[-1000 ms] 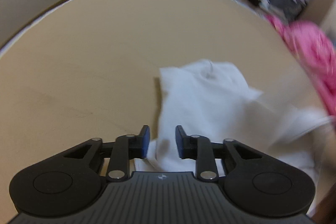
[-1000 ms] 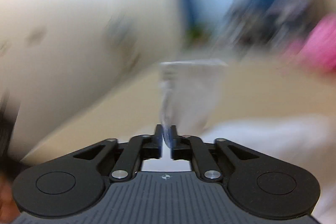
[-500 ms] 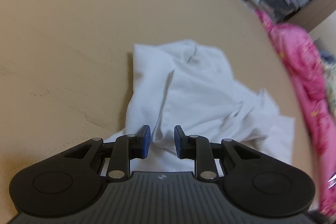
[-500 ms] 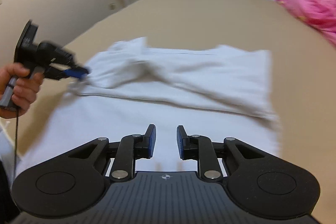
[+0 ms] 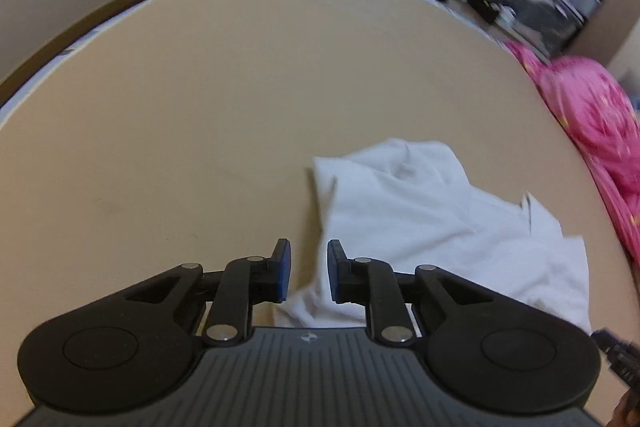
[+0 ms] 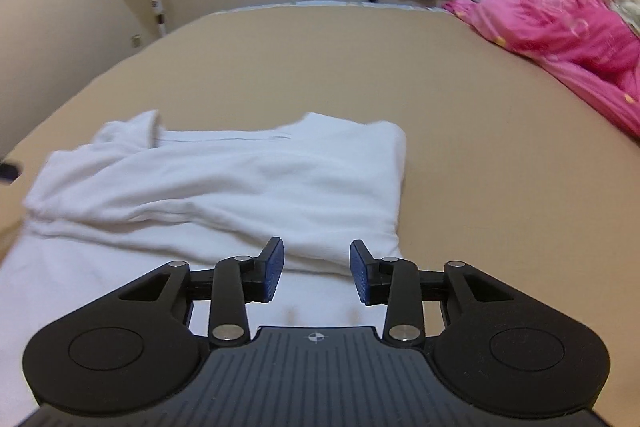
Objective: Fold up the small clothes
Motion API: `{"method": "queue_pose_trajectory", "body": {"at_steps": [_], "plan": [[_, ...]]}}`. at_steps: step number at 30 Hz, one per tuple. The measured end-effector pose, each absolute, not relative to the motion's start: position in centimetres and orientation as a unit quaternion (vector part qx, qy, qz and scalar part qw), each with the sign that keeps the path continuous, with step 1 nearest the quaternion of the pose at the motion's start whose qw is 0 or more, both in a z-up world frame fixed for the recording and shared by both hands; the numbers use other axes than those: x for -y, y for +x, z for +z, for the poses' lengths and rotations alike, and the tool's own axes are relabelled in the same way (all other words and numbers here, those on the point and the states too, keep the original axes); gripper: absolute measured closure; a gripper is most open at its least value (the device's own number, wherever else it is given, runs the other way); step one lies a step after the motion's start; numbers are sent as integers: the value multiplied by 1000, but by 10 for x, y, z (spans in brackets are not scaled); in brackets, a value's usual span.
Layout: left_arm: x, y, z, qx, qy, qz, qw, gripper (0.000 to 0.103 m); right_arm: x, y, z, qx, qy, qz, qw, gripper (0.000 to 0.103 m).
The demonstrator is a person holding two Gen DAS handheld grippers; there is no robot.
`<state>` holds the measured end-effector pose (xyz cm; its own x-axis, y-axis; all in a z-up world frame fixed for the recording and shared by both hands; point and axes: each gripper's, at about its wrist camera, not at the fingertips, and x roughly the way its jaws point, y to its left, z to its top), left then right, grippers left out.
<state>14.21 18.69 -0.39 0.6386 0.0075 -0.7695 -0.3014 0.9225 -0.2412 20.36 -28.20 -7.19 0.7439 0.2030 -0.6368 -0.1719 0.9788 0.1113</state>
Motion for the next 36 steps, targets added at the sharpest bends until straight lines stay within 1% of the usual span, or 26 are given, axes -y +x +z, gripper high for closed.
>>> {"method": "queue_pose_trajectory", "body": {"at_steps": [4,6,9,13,17,21,23,24,25,26,27,29,32,34,35,36], "plan": [[-180,148,-4,-405,-186,64,893,83,282,221,-101,-370,30,73,926,65],[-171,155,-8,-408,-173,57,894,82,278,229,-107,-374,9,76,924,65],[-166,166,-14,-409,-147,64,898,80,265,234,-113,-372,-61,80,923,66],[-164,180,-27,-408,-142,73,899,79,247,227,-108,-354,-148,77,920,66],[-166,187,-35,-406,-145,78,899,78,241,218,-95,-325,-184,87,924,65],[-163,193,-41,-406,-141,75,900,78,233,225,-111,-310,-266,88,908,65],[-161,195,-44,-409,-135,76,899,79,233,231,-118,-316,-280,79,903,67],[-160,194,-44,-410,-132,76,899,87,235,233,-119,-318,-275,79,904,69],[-160,194,-44,-409,-130,76,900,92,236,235,-117,-319,-267,82,906,84],[-160,193,-42,-406,-128,78,902,100,237,235,-116,-319,-264,89,906,96],[-161,192,-40,-400,-129,76,904,100,238,233,-114,-313,-267,95,906,103],[-164,187,-31,-385,-138,72,910,100,243,228,-105,-292,-267,99,913,103],[-167,180,-20,-371,-157,62,913,100,270,225,-82,-294,-193,95,931,103],[-167,183,-22,-384,-151,64,909,99,291,230,-76,-323,-142,97,931,103],[-166,187,-28,-402,-139,77,902,97,299,231,-78,-350,-121,100,923,103],[-166,190,-32,-417,-127,95,895,97,304,235,-83,-370,-116,90,917,103]]}}
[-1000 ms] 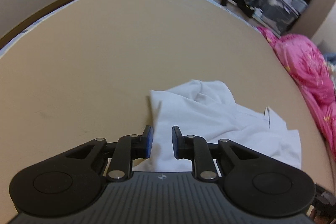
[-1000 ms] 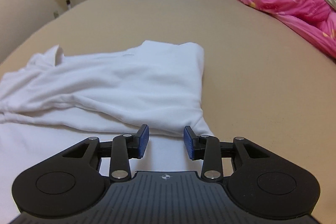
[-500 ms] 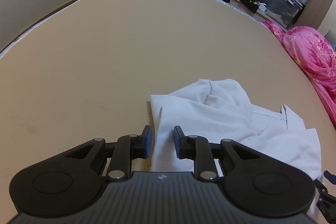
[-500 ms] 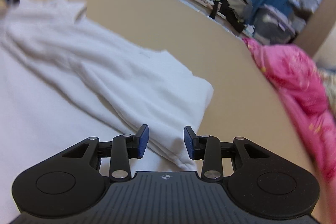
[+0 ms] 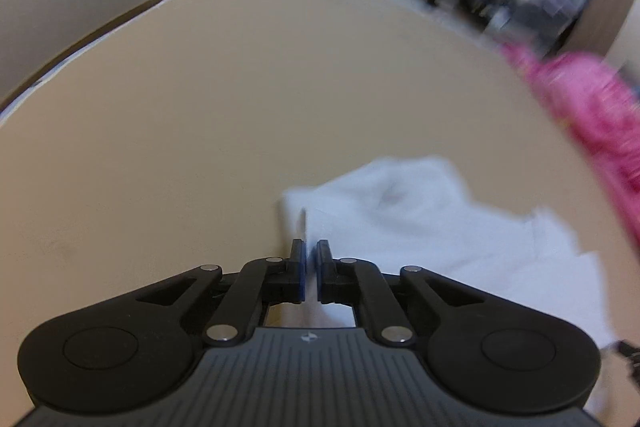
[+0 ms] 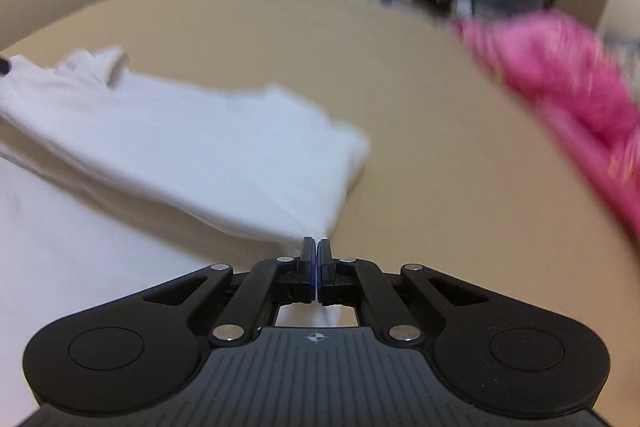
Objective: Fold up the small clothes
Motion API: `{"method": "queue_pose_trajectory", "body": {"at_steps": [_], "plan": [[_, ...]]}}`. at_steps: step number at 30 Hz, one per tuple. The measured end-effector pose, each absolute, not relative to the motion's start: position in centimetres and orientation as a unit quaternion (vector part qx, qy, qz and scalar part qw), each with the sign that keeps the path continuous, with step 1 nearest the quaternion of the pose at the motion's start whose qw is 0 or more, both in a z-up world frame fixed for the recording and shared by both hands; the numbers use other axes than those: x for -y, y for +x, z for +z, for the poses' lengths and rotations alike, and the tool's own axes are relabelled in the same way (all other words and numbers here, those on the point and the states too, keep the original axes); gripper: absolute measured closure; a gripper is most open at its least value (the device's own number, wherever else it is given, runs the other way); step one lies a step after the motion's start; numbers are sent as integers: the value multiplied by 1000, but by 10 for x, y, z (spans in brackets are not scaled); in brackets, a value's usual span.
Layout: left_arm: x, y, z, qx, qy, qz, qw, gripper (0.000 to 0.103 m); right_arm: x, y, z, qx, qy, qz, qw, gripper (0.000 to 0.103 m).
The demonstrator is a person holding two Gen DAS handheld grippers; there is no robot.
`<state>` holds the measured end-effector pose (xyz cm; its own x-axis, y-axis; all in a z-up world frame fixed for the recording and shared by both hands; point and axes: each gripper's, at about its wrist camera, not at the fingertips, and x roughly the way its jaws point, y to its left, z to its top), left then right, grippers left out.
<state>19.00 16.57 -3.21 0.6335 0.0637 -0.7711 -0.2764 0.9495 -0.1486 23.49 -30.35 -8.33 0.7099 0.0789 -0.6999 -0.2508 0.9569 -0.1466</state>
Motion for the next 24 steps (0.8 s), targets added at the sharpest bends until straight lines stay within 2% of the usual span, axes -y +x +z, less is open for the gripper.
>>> {"method": "queue_pose_trajectory", "body": {"at_steps": [3,5,8,9,10,12,14,15,16,19,21,22,24], "plan": [[-166,186,-25,-402,-108,124,901,96,315,240,-84,-393,-95,68,912,103],[-164,181,-16,-387,-125,100,908,95,325,238,-70,-373,-39,57,925,102],[-151,178,-16,-390,-139,47,909,90,327,235,-55,-318,55,85,943,90],[-146,179,-20,-398,-135,41,906,90,323,238,-56,-310,68,96,943,79],[-141,181,-27,-410,-130,36,902,90,320,245,-59,-309,74,106,942,74],[-134,188,-44,-447,-119,34,886,83,311,258,-76,-336,68,115,932,74],[-131,192,-60,-484,-99,43,868,85,311,272,-100,-399,38,73,913,75],[-130,190,-57,-480,-96,42,871,84,315,275,-109,-419,26,48,906,59],[-128,187,-51,-472,-96,38,876,83,318,274,-107,-415,35,34,908,54],[-123,175,-41,-446,-107,17,888,80,323,266,-87,-371,53,34,927,58],[-121,180,-56,-471,-93,29,877,78,322,271,-92,-385,31,36,922,60],[-121,185,-67,-491,-82,37,866,80,321,276,-101,-411,16,22,911,55],[-115,183,-65,-482,-64,43,873,80,329,278,-102,-419,41,5,907,53]]}}
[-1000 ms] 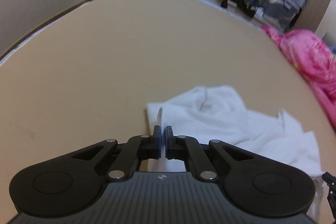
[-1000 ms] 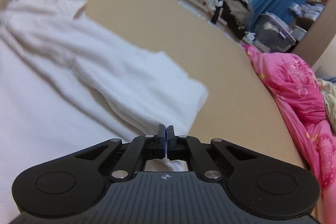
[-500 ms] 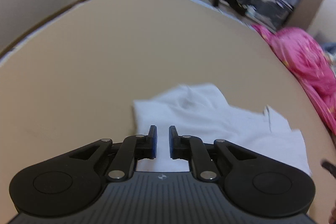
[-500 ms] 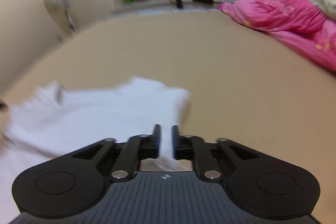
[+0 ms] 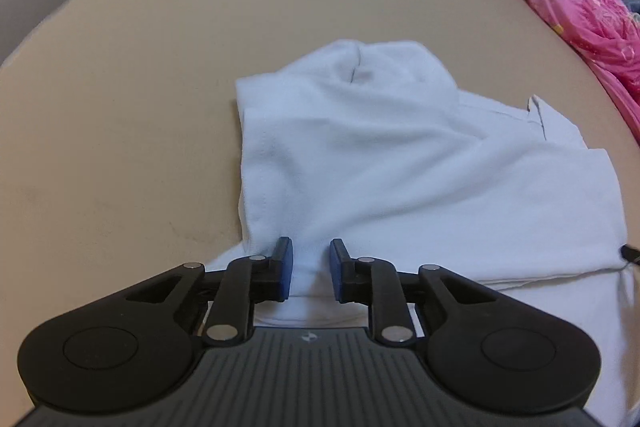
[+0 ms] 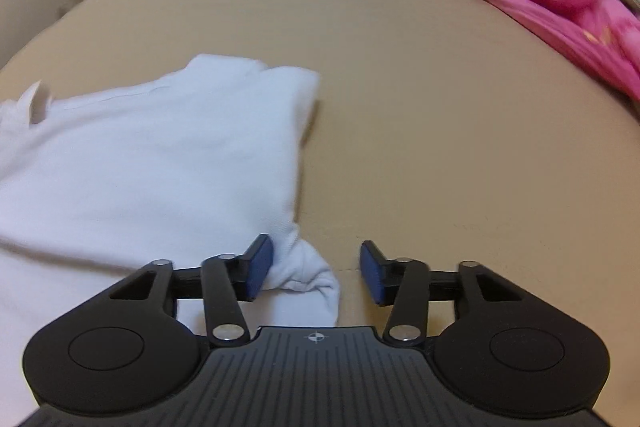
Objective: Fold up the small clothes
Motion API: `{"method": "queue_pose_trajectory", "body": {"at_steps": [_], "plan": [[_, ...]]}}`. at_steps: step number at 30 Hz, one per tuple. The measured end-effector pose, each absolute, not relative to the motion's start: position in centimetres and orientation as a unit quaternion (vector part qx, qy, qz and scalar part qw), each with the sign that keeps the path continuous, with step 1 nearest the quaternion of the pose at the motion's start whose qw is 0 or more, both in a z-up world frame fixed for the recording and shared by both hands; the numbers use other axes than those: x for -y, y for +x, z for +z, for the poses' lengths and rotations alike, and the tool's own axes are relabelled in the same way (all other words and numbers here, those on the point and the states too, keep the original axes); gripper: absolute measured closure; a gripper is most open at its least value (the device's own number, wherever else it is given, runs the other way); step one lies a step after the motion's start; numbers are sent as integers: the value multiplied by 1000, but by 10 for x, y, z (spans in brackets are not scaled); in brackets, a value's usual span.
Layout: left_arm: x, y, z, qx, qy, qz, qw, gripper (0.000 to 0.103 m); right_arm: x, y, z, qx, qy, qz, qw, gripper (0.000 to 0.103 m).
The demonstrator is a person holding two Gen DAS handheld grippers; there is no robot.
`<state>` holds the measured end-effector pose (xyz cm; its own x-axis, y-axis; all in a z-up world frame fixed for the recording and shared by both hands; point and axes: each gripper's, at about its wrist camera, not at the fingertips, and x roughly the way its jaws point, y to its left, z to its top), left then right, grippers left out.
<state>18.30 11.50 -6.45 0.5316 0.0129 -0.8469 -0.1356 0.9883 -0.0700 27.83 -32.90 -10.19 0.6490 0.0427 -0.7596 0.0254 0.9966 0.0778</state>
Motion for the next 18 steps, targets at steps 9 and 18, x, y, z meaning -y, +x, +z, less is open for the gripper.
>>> {"method": "queue_pose_trajectory", "body": {"at_steps": [9,18], "plan": [[-68,116,15,-384,28,69,920,56,339,202,-5,-308,120,3,944,54],[-55,-2,64,-301,71,59,949,37,324,77,24,-248,97,38,963,52]]}}
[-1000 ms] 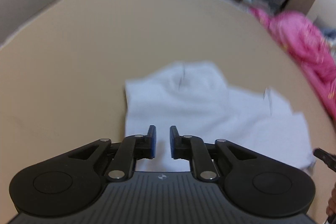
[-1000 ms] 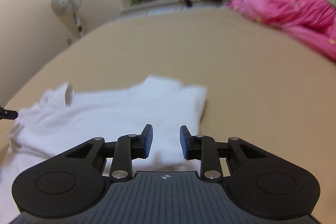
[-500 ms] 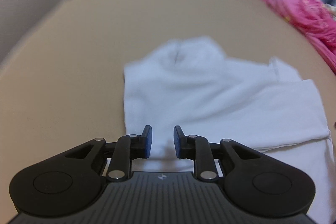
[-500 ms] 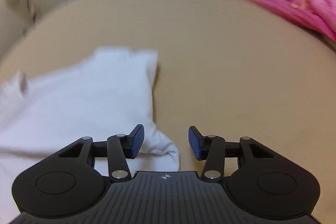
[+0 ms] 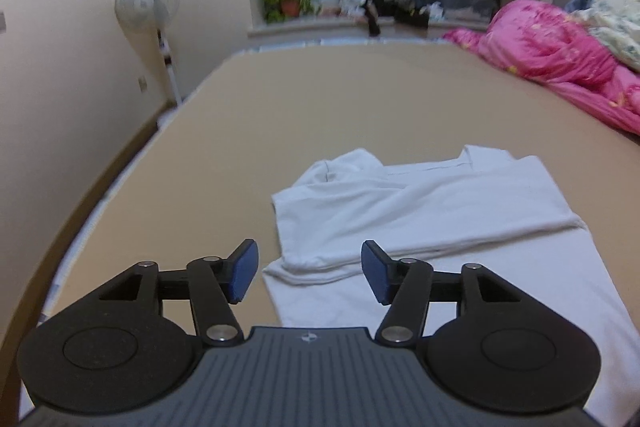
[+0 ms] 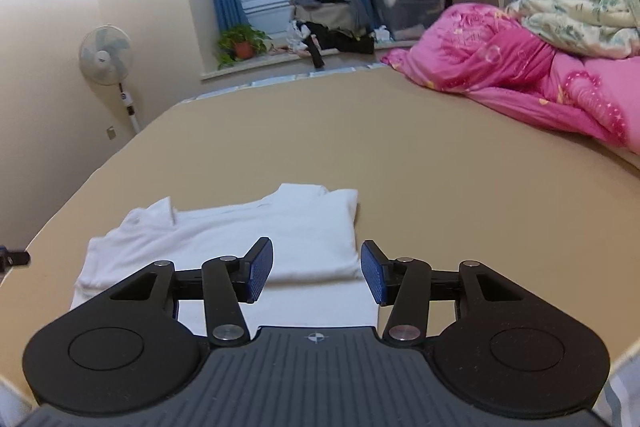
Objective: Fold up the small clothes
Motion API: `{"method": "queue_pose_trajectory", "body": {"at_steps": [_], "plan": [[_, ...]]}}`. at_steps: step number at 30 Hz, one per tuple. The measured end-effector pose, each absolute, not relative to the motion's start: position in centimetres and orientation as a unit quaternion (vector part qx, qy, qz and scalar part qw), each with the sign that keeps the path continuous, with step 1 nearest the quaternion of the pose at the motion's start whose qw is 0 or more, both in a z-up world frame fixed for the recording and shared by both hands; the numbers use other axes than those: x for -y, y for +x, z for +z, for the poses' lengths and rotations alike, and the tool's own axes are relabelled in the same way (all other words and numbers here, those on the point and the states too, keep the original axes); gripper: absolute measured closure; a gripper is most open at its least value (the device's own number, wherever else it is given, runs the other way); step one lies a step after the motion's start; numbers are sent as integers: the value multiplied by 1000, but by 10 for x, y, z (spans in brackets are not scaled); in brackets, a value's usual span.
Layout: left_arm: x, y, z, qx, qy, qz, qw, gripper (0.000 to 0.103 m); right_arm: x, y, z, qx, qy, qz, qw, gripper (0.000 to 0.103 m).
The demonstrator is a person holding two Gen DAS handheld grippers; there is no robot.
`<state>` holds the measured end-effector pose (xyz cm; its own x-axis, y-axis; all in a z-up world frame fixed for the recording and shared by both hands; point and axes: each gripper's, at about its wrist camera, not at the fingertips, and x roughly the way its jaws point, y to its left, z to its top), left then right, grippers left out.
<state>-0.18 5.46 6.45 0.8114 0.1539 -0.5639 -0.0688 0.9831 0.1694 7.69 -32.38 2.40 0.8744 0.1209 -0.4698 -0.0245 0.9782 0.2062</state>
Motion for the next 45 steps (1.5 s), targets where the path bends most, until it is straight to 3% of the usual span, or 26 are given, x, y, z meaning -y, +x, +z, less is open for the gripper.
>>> {"method": "queue_pose_trajectory", "body": {"at_steps": [4,11,15,19,26,33,36,38,40,41,45], "plan": [[-70,-59,57,-272,60,54,959,34,336,47,1,-280,122,29,952,53],[-105,-90,25,-335,18,64,940,36,347,10,-25,-325,86,26,941,55],[-123,-92,9,-388,-36,69,918,45,354,1,-43,-363,79,19,928,60],[-130,-88,-24,-451,-93,58,885,63,366,7,-61,-412,120,11,903,60],[-135,-82,-72,-507,-142,88,846,64,376,18,-91,-471,154,4,868,60],[-142,-87,-76,-509,-156,108,839,69,369,23,-117,-523,129,26,842,60],[-137,-86,-73,-512,-148,106,839,87,369,21,-118,-521,125,31,844,60],[-134,-86,-73,-512,-145,105,841,94,369,20,-118,-521,126,34,843,64],[-131,-86,-73,-510,-140,106,842,95,367,17,-117,-521,127,46,843,91],[-132,-86,-73,-510,-141,107,842,95,368,18,-117,-522,128,54,841,95],[-136,-83,-76,-516,-153,106,836,93,370,16,-115,-525,123,58,840,95]]}}
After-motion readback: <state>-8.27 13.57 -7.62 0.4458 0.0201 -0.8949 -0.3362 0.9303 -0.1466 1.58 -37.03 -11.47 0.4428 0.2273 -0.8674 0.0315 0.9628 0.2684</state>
